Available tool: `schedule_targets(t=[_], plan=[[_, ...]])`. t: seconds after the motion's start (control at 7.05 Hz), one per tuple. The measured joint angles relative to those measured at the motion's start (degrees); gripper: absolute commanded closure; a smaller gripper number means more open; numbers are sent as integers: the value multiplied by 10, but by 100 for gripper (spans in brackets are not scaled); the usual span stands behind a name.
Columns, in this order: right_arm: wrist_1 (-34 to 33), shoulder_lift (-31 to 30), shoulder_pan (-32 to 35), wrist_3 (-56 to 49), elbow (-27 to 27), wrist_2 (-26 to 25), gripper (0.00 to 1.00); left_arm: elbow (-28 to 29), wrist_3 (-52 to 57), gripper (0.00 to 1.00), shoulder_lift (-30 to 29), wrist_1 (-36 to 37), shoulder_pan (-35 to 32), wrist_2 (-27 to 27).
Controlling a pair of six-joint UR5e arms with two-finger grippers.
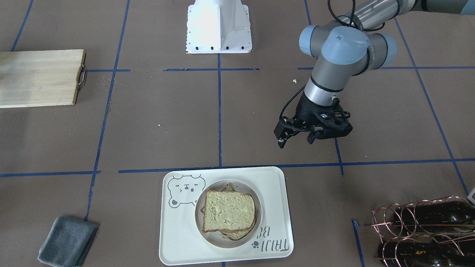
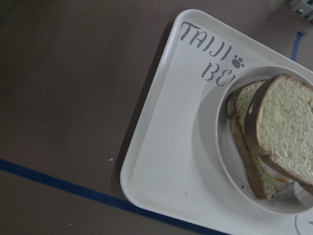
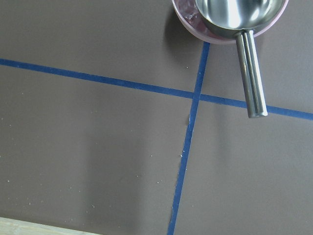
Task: Make sandwich and place on tray
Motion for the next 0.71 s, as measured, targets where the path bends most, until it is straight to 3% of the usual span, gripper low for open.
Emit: schedule_targets(t=[0.28, 0.71], plan=[[0, -3, 13, 1, -3, 0, 0, -54, 187, 0, 73, 24, -64, -32], [0, -8, 25, 1, -3, 0, 0, -76, 430, 0, 146, 30, -182, -90]])
